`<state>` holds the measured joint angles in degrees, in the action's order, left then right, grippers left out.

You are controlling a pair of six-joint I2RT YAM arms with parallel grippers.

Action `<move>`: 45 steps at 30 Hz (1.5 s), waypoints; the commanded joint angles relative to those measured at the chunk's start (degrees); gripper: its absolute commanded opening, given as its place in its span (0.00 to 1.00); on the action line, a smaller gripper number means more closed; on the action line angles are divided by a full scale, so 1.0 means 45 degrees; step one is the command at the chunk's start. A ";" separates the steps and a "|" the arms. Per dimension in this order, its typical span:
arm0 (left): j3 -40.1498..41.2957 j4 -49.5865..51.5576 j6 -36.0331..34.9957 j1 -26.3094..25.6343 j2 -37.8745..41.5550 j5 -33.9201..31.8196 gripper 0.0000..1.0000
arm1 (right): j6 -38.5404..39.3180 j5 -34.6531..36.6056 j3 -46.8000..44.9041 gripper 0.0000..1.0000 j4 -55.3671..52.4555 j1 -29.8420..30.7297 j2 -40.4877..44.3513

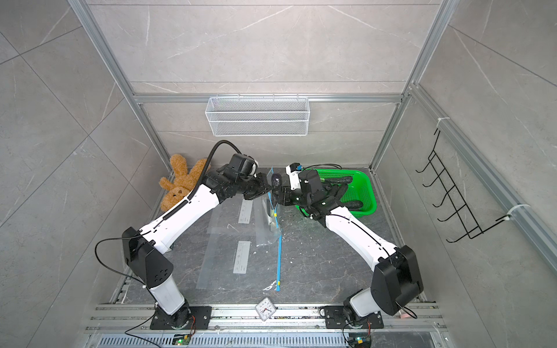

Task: Place the eggplant in a zip-top bag and seal the zipper
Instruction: Place the eggplant in the zipper food storage bag.

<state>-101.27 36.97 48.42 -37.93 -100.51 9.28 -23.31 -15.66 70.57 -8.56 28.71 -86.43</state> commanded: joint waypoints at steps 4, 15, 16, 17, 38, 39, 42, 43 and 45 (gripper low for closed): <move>0.0041 -0.0520 0.0118 -0.0016 0.0568 0.0009 0.00 | -0.0069 -0.0452 0.0588 0.46 -0.0548 0.0065 -0.0615; -0.0132 -0.0384 0.0050 -0.0012 0.0421 -0.0048 0.00 | 0.0580 -0.0268 0.0988 0.53 -0.2077 -0.0191 -0.0536; -0.0099 -0.0344 0.0040 -0.0012 0.0449 -0.0091 0.00 | 0.0590 -0.0461 0.0984 0.54 -0.2182 -0.0402 -0.0383; -0.0077 -0.0311 0.0003 -0.0018 0.0479 -0.0142 0.00 | 0.0590 -0.0683 0.1015 0.55 -0.2304 -0.0597 -0.0194; -0.0288 0.0331 -0.0336 0.0031 0.0525 -0.0659 0.00 | 0.0107 -0.2732 0.2000 0.60 -0.2288 -0.1495 -0.0546; -0.0303 0.0295 -0.0341 0.0031 0.0514 -0.0606 0.00 | 0.0172 -0.2580 0.2156 0.60 -0.2380 -0.1427 -0.0716; -0.0364 0.0160 -0.0298 0.0006 0.0455 -0.0462 0.00 | 0.0381 -0.2228 0.2724 0.59 -0.2639 -0.1230 -0.1339; -0.0385 0.0135 -0.0294 0.0011 0.0458 -0.0461 0.00 | 0.0493 -0.2074 0.2945 0.59 -0.2766 -0.1157 -0.1548; -0.0446 0.0107 -0.0311 -0.0008 0.0420 -0.0431 0.00 | 0.0821 -0.1663 0.3523 0.59 -0.3290 -0.0978 -0.2090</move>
<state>-101.23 39.18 47.77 -37.93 -100.47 6.28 -22.04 -26.04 82.94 -20.25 23.42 -93.30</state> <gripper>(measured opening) 0.044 0.591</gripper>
